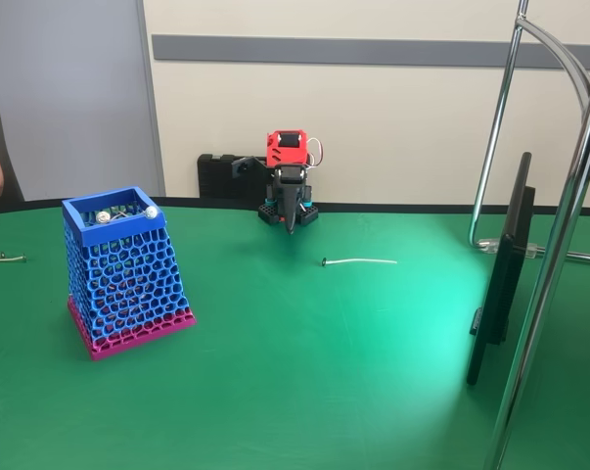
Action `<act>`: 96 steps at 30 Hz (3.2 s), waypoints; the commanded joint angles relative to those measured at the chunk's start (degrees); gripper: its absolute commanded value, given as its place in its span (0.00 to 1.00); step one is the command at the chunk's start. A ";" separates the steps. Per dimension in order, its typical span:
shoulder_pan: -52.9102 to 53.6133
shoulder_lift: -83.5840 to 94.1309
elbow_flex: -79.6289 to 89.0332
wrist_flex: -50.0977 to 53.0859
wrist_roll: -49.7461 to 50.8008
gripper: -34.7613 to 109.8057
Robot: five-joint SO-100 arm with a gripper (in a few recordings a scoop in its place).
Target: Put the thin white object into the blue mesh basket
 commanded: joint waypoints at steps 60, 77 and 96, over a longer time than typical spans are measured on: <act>-23.91 -93.08 -59.94 17.31 9.05 0.32; -24.70 -103.80 -66.36 19.16 11.78 0.32; -21.71 -110.39 -69.35 19.16 10.90 0.32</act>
